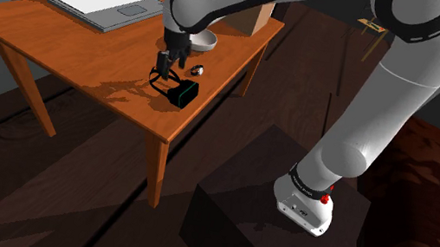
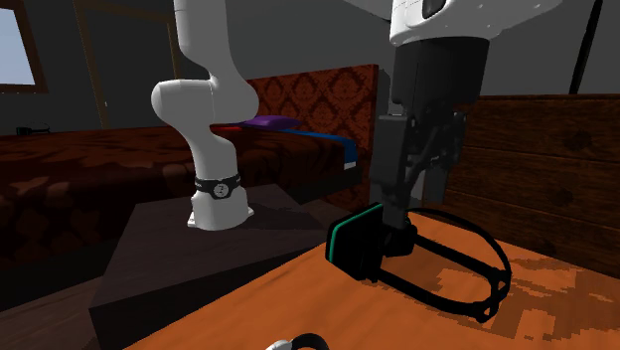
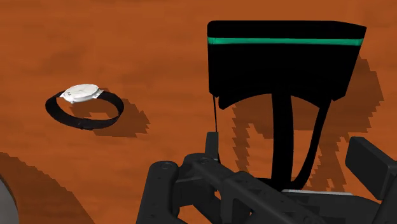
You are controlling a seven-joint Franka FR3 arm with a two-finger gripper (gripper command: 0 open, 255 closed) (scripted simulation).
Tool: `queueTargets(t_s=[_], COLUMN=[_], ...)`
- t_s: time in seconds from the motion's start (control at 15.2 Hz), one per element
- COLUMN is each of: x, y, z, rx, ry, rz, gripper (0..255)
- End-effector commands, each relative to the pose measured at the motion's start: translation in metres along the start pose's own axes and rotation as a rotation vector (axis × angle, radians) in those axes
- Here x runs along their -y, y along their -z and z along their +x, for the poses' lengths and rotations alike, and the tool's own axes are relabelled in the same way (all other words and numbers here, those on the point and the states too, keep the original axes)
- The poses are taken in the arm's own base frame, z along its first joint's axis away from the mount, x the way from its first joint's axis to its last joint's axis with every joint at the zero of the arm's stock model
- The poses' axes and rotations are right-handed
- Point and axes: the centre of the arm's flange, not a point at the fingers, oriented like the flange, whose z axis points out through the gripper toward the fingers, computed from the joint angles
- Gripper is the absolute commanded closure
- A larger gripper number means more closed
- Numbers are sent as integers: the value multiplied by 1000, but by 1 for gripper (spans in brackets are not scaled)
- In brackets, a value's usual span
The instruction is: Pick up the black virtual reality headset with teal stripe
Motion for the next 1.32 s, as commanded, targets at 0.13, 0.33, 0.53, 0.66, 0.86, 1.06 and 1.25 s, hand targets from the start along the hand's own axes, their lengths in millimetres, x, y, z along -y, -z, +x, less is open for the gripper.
queueTargets(t_s=[0.13, 0.33, 0.53, 0.66, 0.86, 1.06, 1.25], x=[1, 1, 1, 1, 0, 0, 0], y=[-5, -5, -5, -4, 12, 28, 44], z=[0, 0, 0, 0, 0, 0, 0], rx=[-1, -1, -1, -1, -1, -1, -1], ry=[0, 0, 0, 0, 0, 0, 0], rz=[0, 0, 0, 0, 0, 0, 0], gripper=[255, 255, 255, 255, 255, 255, 255])
